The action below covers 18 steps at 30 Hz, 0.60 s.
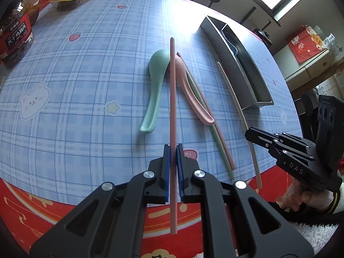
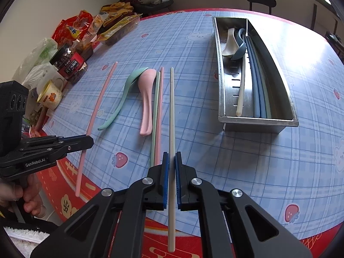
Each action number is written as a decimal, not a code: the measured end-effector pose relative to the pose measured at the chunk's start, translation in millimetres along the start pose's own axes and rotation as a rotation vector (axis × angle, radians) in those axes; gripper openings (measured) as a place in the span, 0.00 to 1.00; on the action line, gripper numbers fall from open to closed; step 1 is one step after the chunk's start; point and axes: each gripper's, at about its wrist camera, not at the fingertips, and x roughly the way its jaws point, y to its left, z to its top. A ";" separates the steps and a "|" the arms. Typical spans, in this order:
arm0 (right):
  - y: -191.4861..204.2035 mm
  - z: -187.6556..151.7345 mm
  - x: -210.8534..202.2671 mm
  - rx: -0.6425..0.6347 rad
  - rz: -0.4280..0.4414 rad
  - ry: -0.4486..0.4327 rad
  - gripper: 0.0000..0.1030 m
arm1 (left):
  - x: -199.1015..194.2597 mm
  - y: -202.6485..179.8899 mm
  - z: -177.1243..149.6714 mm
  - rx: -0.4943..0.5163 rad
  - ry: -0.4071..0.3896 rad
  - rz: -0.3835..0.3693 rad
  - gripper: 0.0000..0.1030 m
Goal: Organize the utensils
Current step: 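Lift the cream chopstick with right tool while left tool lifts the pink chopstick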
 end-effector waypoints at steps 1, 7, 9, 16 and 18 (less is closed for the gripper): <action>0.7 -0.4 -0.9 -0.002 0.001 -0.001 0.06 | 0.1 -1.5 0.7 0.004 0.002 0.006 0.10; -2.0 1.4 -8.5 0.002 0.002 -0.018 0.06 | 0.7 -9.1 4.6 0.022 0.001 0.006 0.10; -3.8 1.6 -10.1 0.009 0.004 -0.022 0.06 | 0.1 -9.0 5.0 0.021 -0.001 0.008 0.10; -7.3 3.9 -16.7 0.017 0.008 -0.041 0.06 | -1.1 -9.6 6.9 0.022 -0.007 0.008 0.10; -8.7 5.9 -20.2 0.019 0.008 -0.053 0.06 | -2.0 -9.0 8.8 0.024 -0.010 0.006 0.10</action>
